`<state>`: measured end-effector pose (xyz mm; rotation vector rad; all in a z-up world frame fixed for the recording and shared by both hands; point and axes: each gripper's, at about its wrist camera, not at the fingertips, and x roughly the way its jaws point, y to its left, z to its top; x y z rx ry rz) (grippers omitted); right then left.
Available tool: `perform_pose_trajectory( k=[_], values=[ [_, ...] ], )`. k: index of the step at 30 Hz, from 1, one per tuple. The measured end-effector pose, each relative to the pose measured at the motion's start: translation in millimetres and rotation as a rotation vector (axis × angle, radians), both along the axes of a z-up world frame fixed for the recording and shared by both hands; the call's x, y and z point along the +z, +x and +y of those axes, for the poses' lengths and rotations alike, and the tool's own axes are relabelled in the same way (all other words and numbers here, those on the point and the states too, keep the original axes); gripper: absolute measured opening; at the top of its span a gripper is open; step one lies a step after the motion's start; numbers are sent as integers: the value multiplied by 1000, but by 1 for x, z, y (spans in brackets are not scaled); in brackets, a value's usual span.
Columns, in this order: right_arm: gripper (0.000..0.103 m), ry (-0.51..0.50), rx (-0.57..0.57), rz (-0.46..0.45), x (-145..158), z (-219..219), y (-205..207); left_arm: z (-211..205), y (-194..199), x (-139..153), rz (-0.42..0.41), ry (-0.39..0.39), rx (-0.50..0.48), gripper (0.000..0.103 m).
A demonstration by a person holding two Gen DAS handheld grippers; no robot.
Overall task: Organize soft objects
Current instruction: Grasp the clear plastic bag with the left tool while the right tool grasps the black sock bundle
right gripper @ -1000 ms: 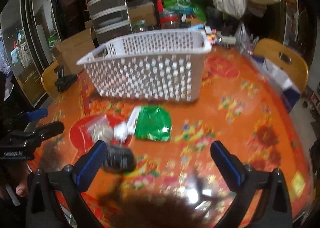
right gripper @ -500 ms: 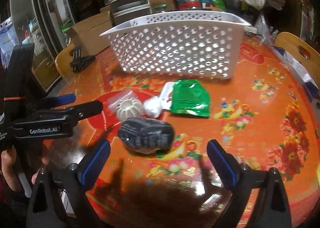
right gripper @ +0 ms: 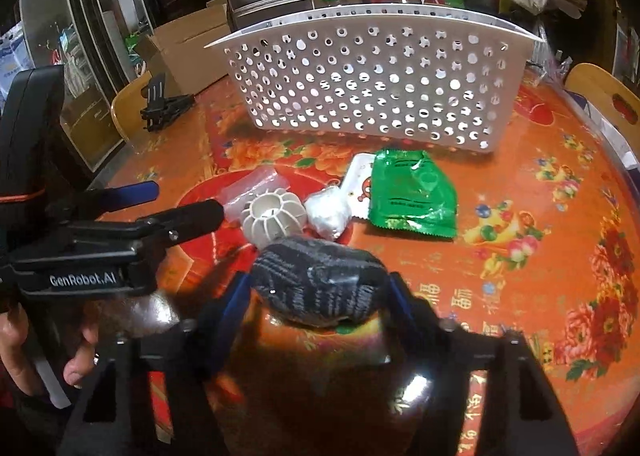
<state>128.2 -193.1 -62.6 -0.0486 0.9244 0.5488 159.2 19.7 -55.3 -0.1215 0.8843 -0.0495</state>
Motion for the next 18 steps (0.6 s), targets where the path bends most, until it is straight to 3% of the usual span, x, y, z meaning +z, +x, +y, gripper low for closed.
perform_pose_trajectory(
  k=[6,18],
  values=[
    [60,4,-30,-30,8,-18,-4,0,5,-3,6,7,6,101],
    [60,37,-111,-49,20,-62,-2,-3,31,-16,45,59,7,77]
  ],
)
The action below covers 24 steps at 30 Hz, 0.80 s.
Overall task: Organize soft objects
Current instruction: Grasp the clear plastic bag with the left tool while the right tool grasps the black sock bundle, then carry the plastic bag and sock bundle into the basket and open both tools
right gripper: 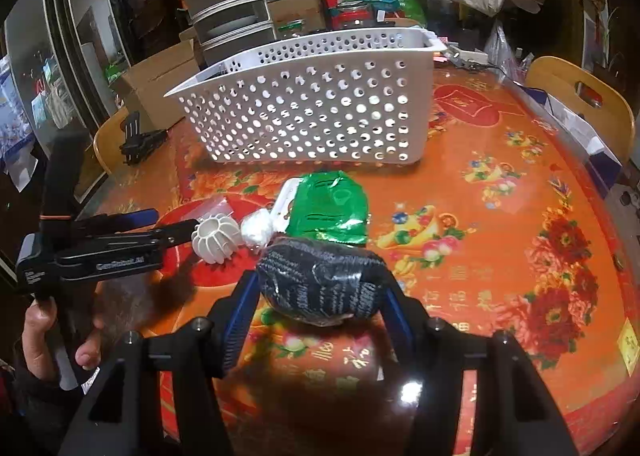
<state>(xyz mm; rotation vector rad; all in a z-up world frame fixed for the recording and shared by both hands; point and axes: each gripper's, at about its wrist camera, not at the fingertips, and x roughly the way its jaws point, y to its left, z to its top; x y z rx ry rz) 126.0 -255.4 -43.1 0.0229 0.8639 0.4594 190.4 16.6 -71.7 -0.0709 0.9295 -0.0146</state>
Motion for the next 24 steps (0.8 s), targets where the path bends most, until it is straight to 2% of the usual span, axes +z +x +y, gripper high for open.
perform_pose_trajectory(
  k=[6,8,10,14,15,18,24],
  values=[
    [60,5,-8,-4,2,-6,-1,-6,7,-1,-6,-4,-7,71],
    [60,8,-12,-2,2,-8,0,-6,8,0,-8,-9,-10,67],
    [60,10,-15,-2,2,-9,-1,-6,9,-1,0,-14,-8,57],
    [60,9,-15,-4,3,-8,-2,-7,9,-3,0,-6,-6,53],
    [60,9,-15,-4,3,-8,-2,-7,9,-3,-2,-6,-7,50],
    [60,9,-16,-5,3,-8,-3,-5,7,-1,-10,-12,-2,28],
    [60,8,-16,-6,4,-8,-3,5,-7,11,-67,-41,10,28]
  ],
)
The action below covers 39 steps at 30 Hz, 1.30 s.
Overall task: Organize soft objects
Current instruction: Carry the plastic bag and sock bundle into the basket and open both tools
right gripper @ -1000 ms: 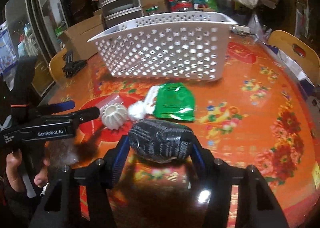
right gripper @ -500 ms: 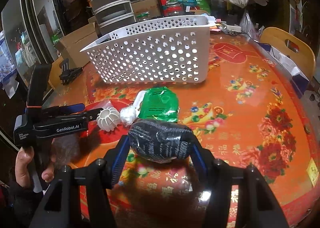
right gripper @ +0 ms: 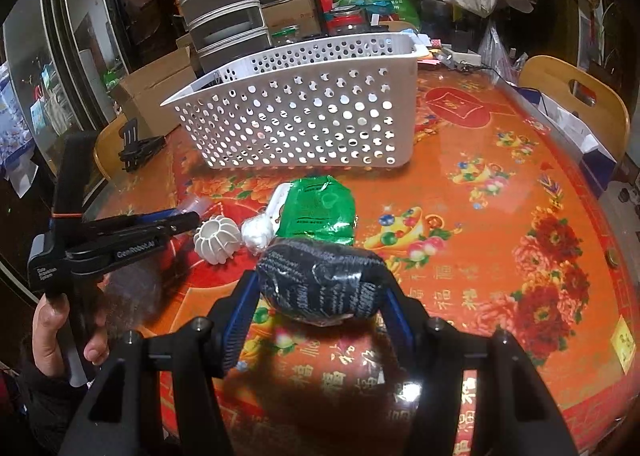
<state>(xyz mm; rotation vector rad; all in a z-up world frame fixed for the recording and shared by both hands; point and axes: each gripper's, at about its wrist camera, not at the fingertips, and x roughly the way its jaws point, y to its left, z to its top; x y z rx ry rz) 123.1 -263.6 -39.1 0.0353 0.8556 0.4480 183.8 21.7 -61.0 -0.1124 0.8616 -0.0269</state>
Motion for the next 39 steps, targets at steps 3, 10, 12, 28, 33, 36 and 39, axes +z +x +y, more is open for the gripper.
perform_pose_trajectory(
  k=[3,10,12,28,33,36,39],
  values=[
    [60,1,0,-1,0,0,0,3,-8,10,-23,-10,-8,28],
    [60,3,3,-13,7,1,1,8,-21,39,-56,-19,1,28],
    [60,4,3,-14,8,2,1,7,-23,45,-60,-15,4,28],
    [60,-12,27,-111,63,5,21,-6,-11,114,-127,8,-8,28],
    [60,-32,32,-157,92,9,35,-9,0,143,-152,1,-19,28],
    [60,-39,27,-178,105,10,44,-12,8,158,-162,4,-22,28],
    [60,-38,25,-182,116,11,58,-15,18,173,-169,8,-25,28]
  ],
)
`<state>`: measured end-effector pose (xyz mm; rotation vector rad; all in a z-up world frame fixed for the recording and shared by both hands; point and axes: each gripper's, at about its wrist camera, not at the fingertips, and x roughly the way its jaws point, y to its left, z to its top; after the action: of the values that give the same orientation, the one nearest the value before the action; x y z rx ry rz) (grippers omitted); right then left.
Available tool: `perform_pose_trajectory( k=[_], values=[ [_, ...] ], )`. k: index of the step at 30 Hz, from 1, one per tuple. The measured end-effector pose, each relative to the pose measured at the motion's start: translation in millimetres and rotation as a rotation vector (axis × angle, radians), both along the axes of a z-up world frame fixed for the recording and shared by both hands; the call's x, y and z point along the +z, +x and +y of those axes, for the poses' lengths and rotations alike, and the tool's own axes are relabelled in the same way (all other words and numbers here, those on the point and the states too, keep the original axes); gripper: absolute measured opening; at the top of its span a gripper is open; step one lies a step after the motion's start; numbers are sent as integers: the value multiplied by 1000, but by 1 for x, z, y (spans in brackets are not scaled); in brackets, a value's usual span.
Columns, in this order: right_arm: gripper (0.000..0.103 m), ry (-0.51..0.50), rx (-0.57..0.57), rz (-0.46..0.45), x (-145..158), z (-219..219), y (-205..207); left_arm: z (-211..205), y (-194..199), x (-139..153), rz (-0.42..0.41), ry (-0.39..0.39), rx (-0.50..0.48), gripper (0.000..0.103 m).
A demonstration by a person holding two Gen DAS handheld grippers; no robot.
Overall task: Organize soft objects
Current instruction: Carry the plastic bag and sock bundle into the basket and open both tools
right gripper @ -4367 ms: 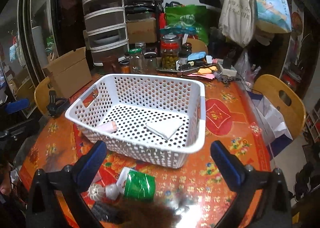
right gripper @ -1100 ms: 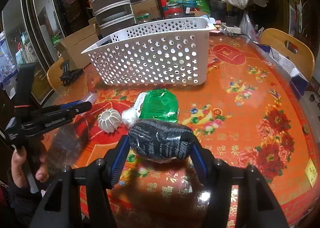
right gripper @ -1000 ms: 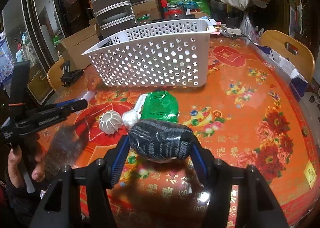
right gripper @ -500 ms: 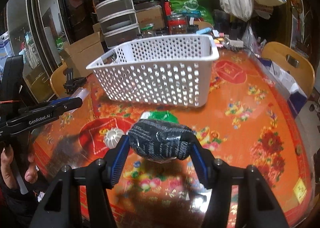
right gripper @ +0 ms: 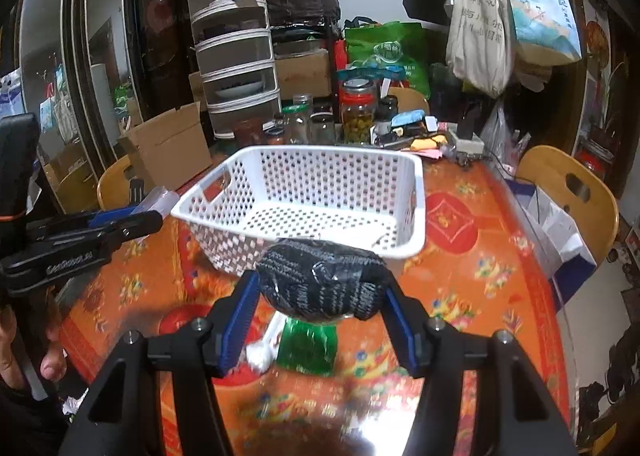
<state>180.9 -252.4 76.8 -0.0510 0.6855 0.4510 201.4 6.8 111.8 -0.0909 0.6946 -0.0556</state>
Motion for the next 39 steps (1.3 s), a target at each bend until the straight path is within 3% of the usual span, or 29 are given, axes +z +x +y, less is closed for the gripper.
perform_pose_trajectory(
  k=[8,14,25,39],
  values=[
    [60,-26,-5,14,18,15,53,-3,42,18,23,12,10,28],
    [60,-31,7,79,11,28,102,-5,88,13,80,35,15,28],
    [60,-159,-48,222,-34,56,178,6,173,-42,256,27,28,28],
    [60,-240,-50,307,-70,74,207,13,210,-98,368,34,30,28]
  ],
)
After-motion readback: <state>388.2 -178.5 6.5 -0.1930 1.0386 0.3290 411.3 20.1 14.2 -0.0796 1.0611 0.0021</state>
